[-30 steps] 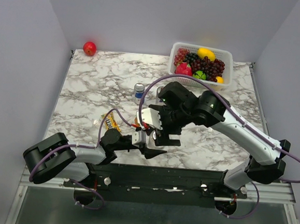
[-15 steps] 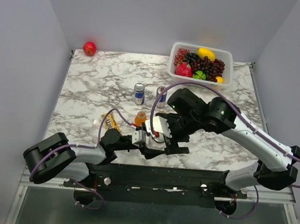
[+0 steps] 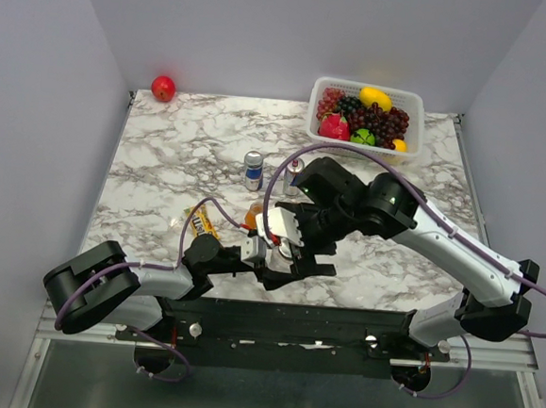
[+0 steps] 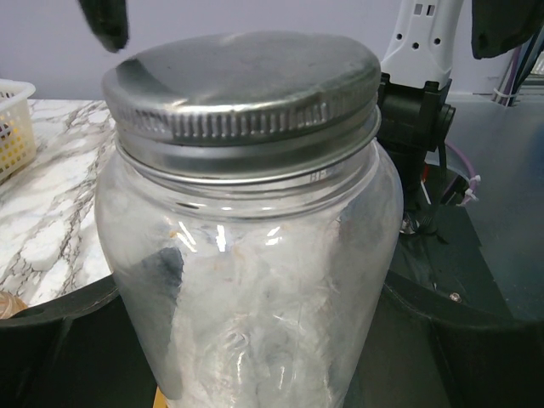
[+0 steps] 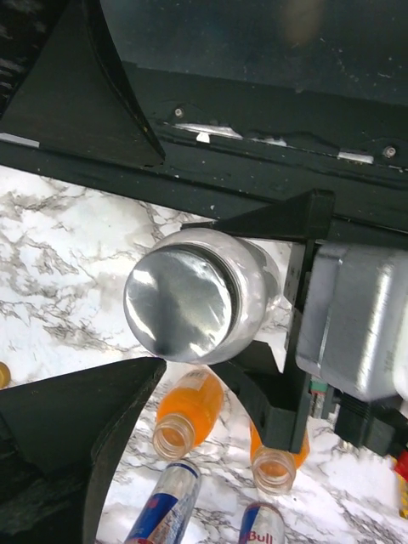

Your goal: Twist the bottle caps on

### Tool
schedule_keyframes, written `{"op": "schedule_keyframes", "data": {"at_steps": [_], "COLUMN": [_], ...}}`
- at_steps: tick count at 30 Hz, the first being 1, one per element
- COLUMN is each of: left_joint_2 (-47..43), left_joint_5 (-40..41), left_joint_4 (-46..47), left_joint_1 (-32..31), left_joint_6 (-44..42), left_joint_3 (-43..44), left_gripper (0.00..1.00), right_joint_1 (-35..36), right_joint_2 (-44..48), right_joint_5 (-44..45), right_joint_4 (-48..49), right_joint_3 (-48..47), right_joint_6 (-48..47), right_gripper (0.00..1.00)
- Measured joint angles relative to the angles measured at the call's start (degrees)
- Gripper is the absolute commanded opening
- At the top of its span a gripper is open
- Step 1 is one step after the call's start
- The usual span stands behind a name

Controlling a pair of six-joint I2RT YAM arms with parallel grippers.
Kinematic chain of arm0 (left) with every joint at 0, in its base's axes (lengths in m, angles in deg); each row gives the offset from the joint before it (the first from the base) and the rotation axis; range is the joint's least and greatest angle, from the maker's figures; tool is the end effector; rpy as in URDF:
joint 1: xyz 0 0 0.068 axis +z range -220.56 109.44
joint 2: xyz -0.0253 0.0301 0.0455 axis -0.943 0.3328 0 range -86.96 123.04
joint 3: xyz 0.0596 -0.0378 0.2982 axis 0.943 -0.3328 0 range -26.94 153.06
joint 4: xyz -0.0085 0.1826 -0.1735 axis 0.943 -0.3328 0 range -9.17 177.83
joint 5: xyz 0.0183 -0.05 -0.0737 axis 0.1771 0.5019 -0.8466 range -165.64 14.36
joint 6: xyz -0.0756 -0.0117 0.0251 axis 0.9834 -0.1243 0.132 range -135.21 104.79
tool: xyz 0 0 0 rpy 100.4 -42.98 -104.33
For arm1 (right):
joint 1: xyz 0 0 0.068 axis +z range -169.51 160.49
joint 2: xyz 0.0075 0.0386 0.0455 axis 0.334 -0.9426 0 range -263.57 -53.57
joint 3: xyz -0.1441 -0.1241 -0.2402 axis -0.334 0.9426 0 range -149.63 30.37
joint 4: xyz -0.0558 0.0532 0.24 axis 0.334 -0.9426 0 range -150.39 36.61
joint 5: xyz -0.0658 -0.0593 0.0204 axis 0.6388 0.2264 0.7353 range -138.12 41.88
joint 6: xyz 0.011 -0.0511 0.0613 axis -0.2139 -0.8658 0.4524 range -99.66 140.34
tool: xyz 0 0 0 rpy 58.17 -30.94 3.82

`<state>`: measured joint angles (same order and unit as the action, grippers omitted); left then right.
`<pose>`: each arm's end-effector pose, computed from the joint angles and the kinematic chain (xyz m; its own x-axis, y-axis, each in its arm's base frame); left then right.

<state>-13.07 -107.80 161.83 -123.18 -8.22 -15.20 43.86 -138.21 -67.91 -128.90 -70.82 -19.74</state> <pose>0.1101 -0.2052 0.2481 0.0035 -0.1742 -0.9847 0.9968 0.0792 -0.0105 0.1010 0.2538 0.4156 0.2980 -0.7571 -0.5814 -0.9508 -0.2897 -0.1101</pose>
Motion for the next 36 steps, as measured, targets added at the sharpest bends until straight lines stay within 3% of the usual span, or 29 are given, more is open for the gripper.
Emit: {"op": "schedule_keyframes", "data": {"at_steps": [21,36], "left_joint_2": [0.0,0.3], "left_joint_5": [0.0,0.0], "left_joint_4": [0.0,-3.5], "left_joint_1": [0.0,0.0], "left_joint_6": [-0.1,-1.0], "left_joint_3": [0.0,0.0], "left_gripper": [0.0,0.0], "right_joint_1": [-2.2,-3.5], "right_joint_2": [-2.8,-4.2], "right_joint_5": [-0.7,5.0], "right_joint_4": [3.2,7.7], "right_joint_3": [-6.8,-1.5], "right_joint_6": [3.5,4.5], "right_gripper": [0.98,0.94]}}
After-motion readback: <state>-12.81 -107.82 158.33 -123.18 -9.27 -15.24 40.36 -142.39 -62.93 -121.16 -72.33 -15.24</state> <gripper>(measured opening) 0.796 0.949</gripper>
